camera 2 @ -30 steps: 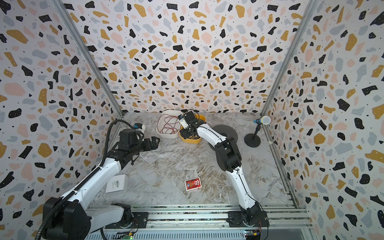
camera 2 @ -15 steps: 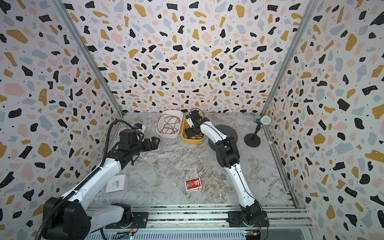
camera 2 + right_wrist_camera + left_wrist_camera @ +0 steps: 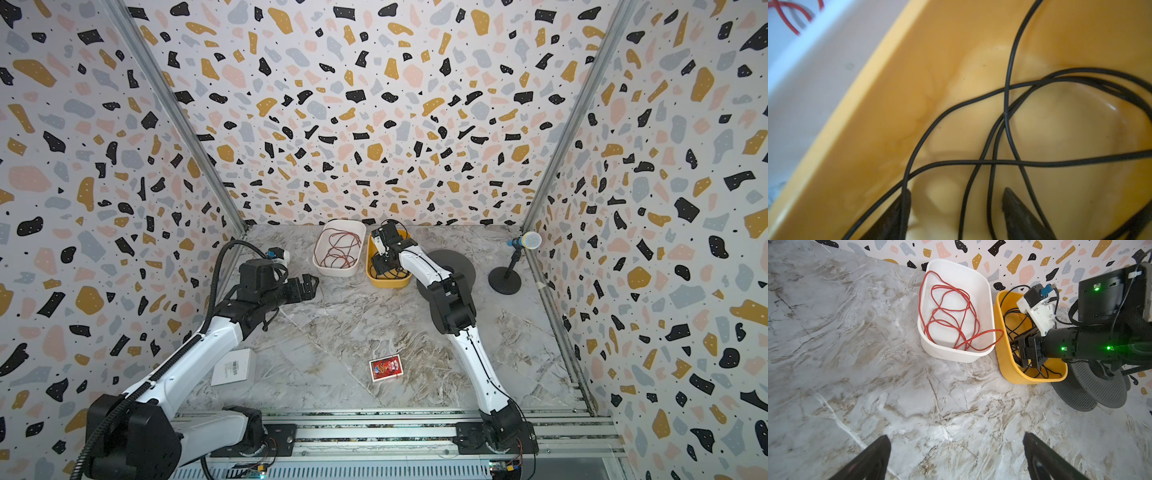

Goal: Wrap the cables
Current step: 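Close the right gripper on the black cable and lift it out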

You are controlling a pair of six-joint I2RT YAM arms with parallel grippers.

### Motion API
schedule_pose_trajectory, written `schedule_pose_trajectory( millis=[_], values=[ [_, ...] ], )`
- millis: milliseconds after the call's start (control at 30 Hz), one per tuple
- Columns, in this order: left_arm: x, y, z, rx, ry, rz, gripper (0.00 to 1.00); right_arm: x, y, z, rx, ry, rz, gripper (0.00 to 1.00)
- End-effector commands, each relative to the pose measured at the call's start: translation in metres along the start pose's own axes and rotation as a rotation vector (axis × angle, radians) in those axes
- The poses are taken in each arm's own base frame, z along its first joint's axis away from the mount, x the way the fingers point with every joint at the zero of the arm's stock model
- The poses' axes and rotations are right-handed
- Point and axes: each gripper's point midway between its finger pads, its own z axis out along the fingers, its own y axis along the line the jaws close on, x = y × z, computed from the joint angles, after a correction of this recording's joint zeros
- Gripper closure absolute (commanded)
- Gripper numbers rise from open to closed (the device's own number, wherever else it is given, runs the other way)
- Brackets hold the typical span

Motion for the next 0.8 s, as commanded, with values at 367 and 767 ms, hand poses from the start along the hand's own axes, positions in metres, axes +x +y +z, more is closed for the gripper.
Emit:
schedule_pose_trajectory(
  millis=[367, 767],
  values=[
    [-0.01, -0.006, -0.007, 0.02, -0.052, 0.002, 0.0, -0.023, 0.018, -0.038, -0.094, -0.139, 0.137, 1.0],
    [-0.008, -0.006, -0.005, 0.023, -0.039, -0.005, 0.0, -0.068, 0.028, -0.134, -0.18, -0.452, 0.142, 1.0]
  ],
)
